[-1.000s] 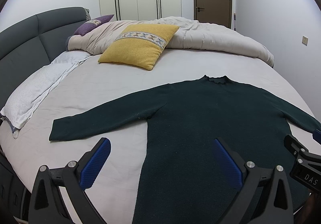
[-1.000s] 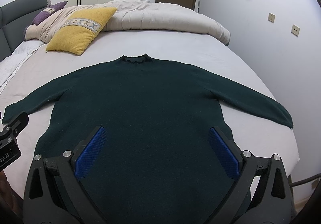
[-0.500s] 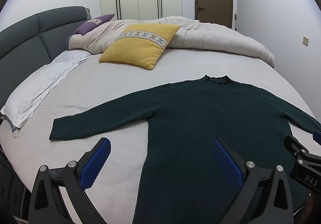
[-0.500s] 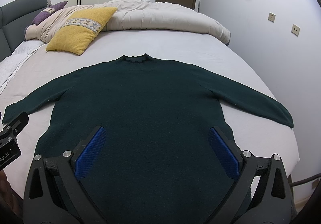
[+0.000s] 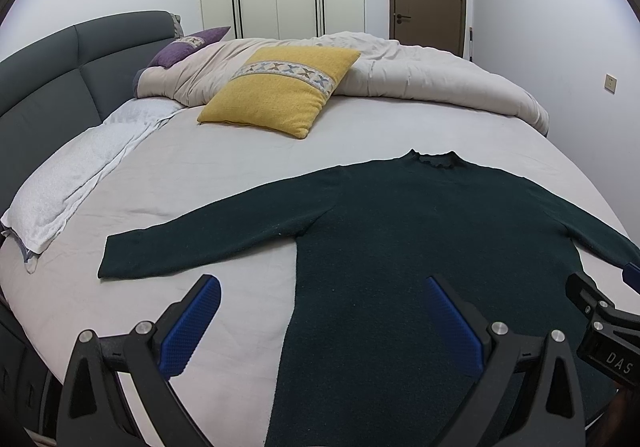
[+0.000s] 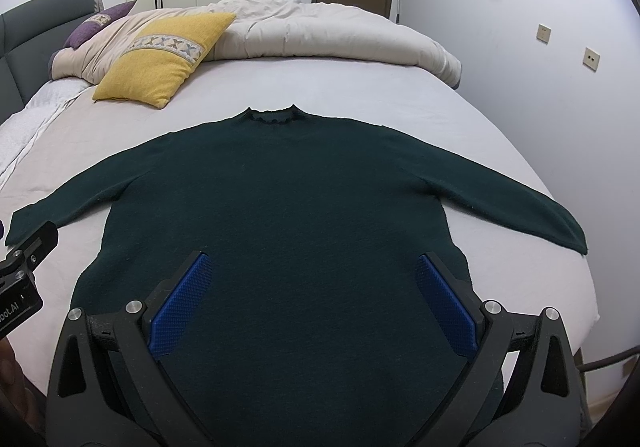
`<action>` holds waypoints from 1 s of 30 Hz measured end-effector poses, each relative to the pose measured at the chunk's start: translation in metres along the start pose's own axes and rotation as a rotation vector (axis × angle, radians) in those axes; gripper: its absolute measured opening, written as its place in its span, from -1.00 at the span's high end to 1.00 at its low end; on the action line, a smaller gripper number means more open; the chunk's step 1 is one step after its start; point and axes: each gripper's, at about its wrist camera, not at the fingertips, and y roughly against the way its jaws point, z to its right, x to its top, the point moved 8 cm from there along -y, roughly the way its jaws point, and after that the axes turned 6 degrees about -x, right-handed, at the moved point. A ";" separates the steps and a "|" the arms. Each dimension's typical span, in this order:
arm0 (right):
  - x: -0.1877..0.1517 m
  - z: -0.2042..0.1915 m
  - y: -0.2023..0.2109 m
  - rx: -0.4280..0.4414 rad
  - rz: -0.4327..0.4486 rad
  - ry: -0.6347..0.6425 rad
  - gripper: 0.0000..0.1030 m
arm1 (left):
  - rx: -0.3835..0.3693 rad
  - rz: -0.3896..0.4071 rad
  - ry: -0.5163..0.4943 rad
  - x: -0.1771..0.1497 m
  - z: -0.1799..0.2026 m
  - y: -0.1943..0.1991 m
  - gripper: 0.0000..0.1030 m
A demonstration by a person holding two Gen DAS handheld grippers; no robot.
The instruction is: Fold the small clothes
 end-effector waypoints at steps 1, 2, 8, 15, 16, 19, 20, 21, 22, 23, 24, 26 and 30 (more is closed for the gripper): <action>-0.001 -0.001 0.000 0.001 -0.001 0.000 -0.99 | 0.000 -0.001 0.000 0.000 0.000 0.000 -1.00; -0.001 -0.002 0.000 0.002 0.000 0.000 -0.99 | 0.000 -0.001 0.001 0.000 0.000 0.000 -1.00; -0.003 -0.004 -0.001 0.003 -0.002 0.000 -0.99 | -0.001 -0.002 0.001 -0.001 0.000 -0.001 -1.00; -0.006 -0.006 -0.001 0.005 -0.005 0.002 -0.99 | -0.002 -0.003 0.005 -0.006 -0.008 0.005 -1.00; -0.006 -0.006 -0.001 0.005 -0.006 0.001 -0.99 | -0.002 -0.003 0.005 -0.006 -0.008 0.004 -1.00; -0.006 -0.006 -0.001 0.006 -0.007 0.001 -0.99 | -0.002 -0.003 0.005 -0.006 -0.008 0.004 -1.00; -0.006 -0.007 -0.001 0.006 -0.007 0.001 -0.99 | -0.002 -0.003 0.005 -0.006 -0.008 0.005 -1.00; -0.007 -0.007 -0.001 0.005 -0.007 0.001 -0.99 | -0.005 -0.004 0.005 -0.006 -0.008 0.004 -1.00; -0.007 -0.008 -0.001 0.005 -0.008 0.001 -0.99 | -0.005 -0.005 0.006 -0.006 -0.007 0.004 -1.00; -0.006 -0.007 -0.001 0.007 -0.008 0.001 -0.99 | -0.010 -0.007 0.007 -0.008 -0.008 0.004 -1.00; -0.006 -0.007 -0.001 0.007 -0.008 0.000 -0.99 | -0.015 -0.009 0.009 -0.009 -0.009 0.004 -1.00; -0.008 -0.005 -0.002 0.016 -0.009 -0.011 -0.99 | -0.034 -0.018 0.013 -0.013 -0.009 0.004 -1.00; -0.005 0.021 -0.005 0.072 0.009 -0.099 -0.99 | -0.112 -0.043 0.044 -0.018 -0.005 0.003 -1.00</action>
